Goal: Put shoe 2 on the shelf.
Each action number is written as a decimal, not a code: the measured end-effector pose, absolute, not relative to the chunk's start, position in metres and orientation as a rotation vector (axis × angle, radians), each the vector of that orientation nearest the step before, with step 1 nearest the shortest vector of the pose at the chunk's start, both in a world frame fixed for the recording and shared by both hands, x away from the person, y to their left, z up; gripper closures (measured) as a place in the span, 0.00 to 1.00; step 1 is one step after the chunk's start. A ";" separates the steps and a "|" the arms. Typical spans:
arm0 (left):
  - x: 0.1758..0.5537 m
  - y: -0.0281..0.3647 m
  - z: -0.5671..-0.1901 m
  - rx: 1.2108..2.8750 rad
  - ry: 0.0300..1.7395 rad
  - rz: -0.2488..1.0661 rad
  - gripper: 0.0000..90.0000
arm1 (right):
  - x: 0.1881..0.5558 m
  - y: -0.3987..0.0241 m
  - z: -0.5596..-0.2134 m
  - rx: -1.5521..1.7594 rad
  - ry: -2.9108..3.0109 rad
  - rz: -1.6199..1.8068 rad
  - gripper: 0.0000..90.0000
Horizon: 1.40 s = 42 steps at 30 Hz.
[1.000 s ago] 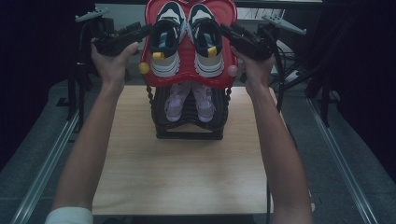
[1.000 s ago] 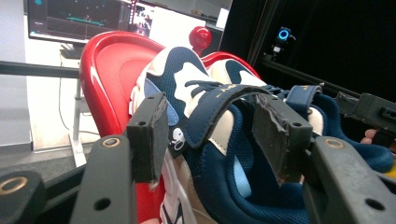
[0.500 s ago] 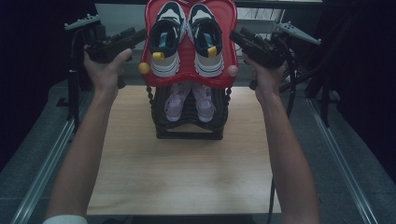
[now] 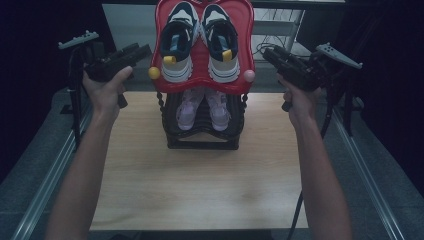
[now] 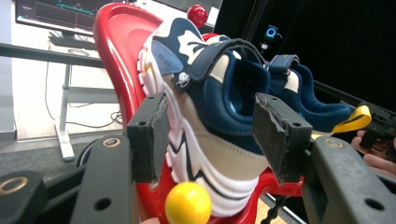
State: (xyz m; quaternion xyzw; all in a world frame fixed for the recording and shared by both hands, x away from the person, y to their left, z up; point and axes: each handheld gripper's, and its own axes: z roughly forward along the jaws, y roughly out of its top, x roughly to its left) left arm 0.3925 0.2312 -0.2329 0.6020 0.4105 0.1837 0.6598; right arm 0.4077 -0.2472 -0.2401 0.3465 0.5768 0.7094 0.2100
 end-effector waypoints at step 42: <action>0.349 0.250 -0.345 1.464 0.982 0.370 0.48 | 0.393 -0.262 -0.351 1.058 1.783 1.842 0.56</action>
